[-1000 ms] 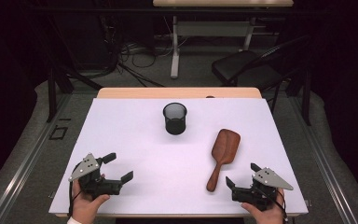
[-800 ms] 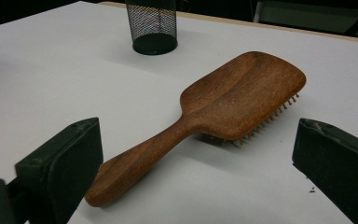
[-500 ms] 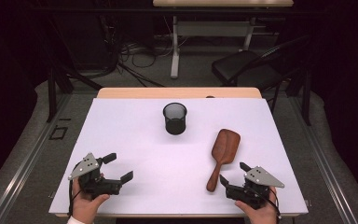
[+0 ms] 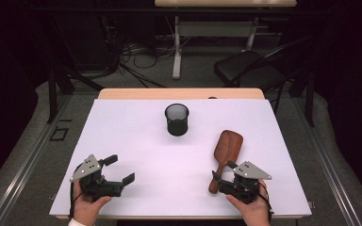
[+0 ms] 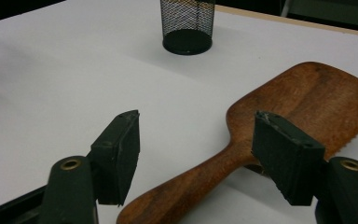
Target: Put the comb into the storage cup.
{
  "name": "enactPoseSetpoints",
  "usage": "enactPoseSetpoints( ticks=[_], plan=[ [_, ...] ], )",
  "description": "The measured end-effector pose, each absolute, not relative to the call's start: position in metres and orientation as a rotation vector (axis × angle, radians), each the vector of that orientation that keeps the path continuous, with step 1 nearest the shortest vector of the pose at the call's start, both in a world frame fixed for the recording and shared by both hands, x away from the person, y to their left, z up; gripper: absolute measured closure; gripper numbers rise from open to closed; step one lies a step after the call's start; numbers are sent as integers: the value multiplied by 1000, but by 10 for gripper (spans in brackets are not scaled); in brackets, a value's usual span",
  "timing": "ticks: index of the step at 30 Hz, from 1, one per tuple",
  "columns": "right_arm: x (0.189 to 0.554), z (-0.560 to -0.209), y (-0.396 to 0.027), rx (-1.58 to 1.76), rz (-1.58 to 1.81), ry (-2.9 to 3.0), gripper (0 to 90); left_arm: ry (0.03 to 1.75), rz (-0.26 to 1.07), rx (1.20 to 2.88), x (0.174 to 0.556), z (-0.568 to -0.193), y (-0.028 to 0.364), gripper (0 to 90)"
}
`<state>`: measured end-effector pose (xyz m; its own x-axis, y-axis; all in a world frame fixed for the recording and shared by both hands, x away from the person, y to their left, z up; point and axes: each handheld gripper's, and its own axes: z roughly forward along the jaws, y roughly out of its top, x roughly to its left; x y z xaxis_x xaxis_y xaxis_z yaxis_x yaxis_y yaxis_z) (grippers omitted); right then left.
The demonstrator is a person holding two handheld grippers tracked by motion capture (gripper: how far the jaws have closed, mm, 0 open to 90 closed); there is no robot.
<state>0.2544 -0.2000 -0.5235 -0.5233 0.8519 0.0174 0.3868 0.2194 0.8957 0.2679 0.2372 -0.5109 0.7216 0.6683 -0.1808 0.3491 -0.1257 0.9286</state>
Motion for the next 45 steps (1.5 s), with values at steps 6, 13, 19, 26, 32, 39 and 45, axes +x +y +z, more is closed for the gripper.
enactPoseSetpoints(
  ticks=[6, 13, 19, 26, 32, 39, 45],
  plan=[
    [261, -524, -190, 1132, 1272, 2028, 347, 818, 335, 1727, 268, -511, 237, 5],
    [270, -526, -178, 1150, 1270, 2067, 388, 821, 329, 1727, 268, -511, 238, 5],
    [272, -528, -171, 1196, 1241, 2064, 435, 821, 326, 1726, 268, -511, 238, 5],
    [276, -534, -164, 1192, 1237, 2100, 497, 820, 322, 1730, 268, -512, 238, 5],
    [277, -537, -166, 1218, 1235, 2100, 507, 824, 318, 1726, 269, -512, 239, 6],
    [277, -538, -168, 1248, 1222, 2117, 546, 827, 316, 1722, 269, -513, 239, 6],
    [277, -540, -166, 1243, 1176, 2158, 622, 828, 309, 1723, 269, -513, 239, 6]
  ],
)
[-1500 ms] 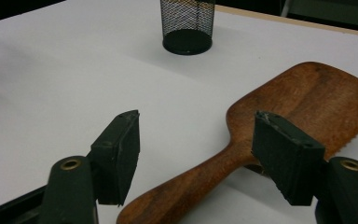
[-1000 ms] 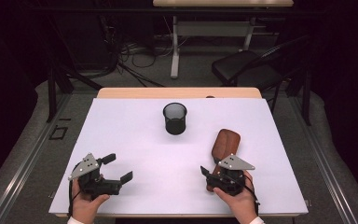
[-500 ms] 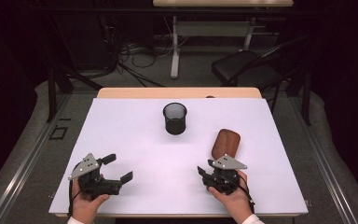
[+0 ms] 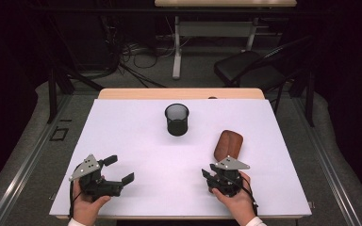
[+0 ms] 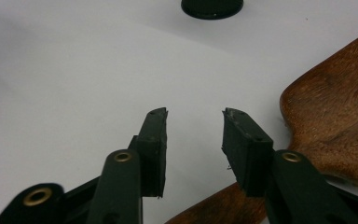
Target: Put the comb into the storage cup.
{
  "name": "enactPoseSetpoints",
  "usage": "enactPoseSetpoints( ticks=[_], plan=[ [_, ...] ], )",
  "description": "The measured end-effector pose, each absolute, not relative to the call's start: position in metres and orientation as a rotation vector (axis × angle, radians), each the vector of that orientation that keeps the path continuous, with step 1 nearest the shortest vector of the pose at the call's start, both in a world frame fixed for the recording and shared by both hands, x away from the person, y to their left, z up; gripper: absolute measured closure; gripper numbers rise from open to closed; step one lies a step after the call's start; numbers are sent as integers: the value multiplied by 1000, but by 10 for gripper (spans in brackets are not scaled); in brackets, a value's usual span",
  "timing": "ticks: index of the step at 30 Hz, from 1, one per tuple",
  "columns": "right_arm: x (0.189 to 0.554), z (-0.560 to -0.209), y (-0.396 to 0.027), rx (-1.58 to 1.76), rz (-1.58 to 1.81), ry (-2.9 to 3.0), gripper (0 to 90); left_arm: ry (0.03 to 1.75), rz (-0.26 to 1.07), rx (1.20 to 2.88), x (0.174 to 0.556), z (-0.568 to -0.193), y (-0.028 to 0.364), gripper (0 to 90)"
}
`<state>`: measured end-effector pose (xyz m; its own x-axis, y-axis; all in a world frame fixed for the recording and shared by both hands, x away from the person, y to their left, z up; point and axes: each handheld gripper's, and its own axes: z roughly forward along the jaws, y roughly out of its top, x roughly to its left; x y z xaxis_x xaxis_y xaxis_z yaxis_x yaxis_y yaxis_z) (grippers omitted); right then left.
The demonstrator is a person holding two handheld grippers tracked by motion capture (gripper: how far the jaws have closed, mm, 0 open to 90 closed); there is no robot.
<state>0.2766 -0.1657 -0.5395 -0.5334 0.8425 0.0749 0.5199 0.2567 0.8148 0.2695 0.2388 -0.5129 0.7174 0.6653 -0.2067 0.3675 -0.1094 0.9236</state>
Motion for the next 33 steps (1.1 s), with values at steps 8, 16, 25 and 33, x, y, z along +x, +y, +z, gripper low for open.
enactPoseSetpoints(
  ticks=[8, 16, 25, 33],
  plan=[
    [278, -542, -165, 1252, 1113, 2231, 793, 828, 306, 1723, 269, -513, 239, 6],
    [280, -547, -165, 1274, 1058, 2273, 886, 831, 305, 1719, 270, -513, 239, 7],
    [281, -551, -167, 1313, 1000, 2314, 892, 835, 304, 1716, 270, -513, 240, 7],
    [281, -552, -171, 1330, 969, 2332, 892, 837, 302, 1716, 270, -514, 240, 7]
  ],
)
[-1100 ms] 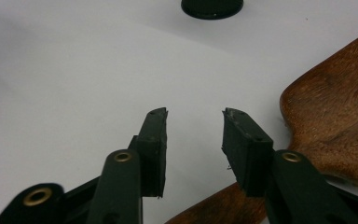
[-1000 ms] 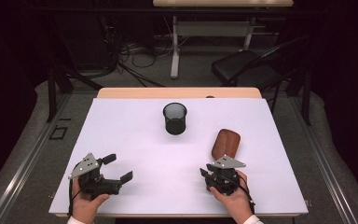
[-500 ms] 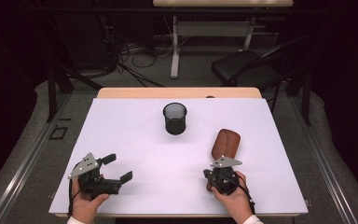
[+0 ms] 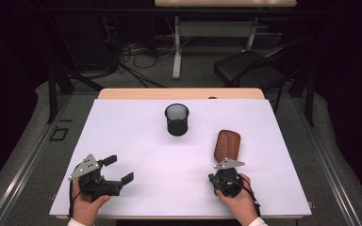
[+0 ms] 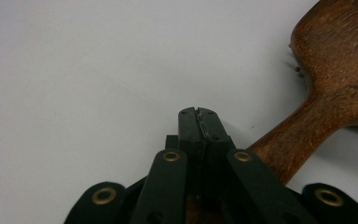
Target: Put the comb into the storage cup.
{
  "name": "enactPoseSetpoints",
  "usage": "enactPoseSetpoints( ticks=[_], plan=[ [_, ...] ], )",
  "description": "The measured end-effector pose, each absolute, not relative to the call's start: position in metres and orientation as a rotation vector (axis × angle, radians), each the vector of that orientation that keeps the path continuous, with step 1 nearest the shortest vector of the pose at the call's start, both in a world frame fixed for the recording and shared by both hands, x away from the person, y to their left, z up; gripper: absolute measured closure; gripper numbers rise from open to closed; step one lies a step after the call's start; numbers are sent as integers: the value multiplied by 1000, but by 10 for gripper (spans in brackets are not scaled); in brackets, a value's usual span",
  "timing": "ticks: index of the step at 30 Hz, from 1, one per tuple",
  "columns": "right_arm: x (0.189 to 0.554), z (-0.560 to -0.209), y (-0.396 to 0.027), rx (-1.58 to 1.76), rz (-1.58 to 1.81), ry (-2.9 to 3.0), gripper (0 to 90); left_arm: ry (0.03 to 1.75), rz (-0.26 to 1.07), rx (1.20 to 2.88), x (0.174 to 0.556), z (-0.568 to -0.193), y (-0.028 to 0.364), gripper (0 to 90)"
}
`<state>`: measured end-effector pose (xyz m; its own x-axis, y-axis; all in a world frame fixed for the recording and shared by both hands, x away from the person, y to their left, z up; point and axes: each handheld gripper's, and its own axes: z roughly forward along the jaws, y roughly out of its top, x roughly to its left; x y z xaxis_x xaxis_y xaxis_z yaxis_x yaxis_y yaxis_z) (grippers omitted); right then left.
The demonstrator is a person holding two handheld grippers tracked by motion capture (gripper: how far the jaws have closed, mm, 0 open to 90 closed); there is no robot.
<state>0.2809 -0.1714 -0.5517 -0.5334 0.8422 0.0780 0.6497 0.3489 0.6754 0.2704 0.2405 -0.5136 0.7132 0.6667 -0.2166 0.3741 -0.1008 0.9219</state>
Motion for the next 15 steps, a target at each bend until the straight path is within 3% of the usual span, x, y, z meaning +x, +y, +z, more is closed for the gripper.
enactPoseSetpoints(
  ticks=[15],
  plan=[
    [281, -550, -190, 1388, 947, 2331, 892, 838, 301, 1715, 271, -514, 241, 7]
  ],
)
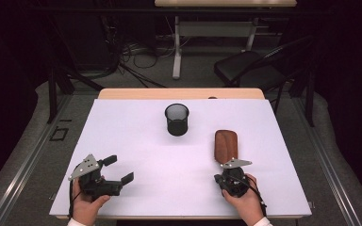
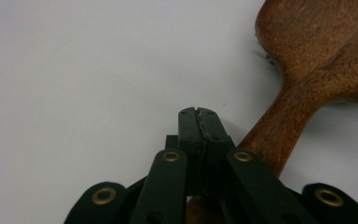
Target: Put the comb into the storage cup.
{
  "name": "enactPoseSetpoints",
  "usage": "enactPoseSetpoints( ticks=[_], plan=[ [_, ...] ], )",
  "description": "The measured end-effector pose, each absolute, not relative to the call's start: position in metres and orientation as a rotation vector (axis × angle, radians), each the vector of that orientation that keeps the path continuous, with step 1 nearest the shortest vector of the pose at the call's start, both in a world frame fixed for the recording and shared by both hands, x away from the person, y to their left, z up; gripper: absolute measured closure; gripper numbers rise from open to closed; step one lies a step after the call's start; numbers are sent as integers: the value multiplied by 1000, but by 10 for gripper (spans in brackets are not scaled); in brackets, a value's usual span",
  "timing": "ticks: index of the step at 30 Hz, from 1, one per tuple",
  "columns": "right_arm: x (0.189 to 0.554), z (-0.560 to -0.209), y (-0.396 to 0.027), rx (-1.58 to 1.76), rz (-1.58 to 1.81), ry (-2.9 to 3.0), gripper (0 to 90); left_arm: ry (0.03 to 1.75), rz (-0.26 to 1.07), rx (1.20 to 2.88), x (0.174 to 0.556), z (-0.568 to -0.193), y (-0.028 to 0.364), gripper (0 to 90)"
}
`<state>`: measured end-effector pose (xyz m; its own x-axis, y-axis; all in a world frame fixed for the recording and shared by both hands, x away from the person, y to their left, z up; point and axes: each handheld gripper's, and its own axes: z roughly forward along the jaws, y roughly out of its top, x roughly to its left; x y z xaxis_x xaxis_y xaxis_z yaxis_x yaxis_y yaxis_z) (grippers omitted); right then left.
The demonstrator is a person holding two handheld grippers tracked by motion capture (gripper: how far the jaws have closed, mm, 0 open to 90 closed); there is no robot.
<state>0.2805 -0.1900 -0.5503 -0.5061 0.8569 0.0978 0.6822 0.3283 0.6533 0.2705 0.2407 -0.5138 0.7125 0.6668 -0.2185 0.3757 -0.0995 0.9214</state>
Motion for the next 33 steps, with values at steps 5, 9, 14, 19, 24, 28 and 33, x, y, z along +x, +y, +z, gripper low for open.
enactPoseSetpoints(
  ticks=[5, 9, 14, 19, 24, 28, 33],
  plan=[
    [281, -550, -196, 1405, 946, 2320, 892, 840, 298, 1718, 271, -514, 241, 7],
    [281, -550, -200, 1417, 941, 2315, 892, 842, 302, 1715, 271, -514, 241, 7],
    [282, -548, -205, 1434, 940, 2302, 891, 841, 301, 1716, 271, -514, 241, 8],
    [283, -547, -211, 1450, 940, 2293, 890, 842, 297, 1721, 271, -514, 241, 8],
    [283, -546, -216, 1466, 947, 2278, 889, 845, 298, 1716, 271, -514, 241, 8],
    [284, -545, -219, 1478, 942, 2271, 888, 847, 297, 1717, 271, -514, 241, 8],
    [285, -545, -225, 1492, 944, 2255, 889, 847, 298, 1717, 271, -515, 241, 8]
  ],
)
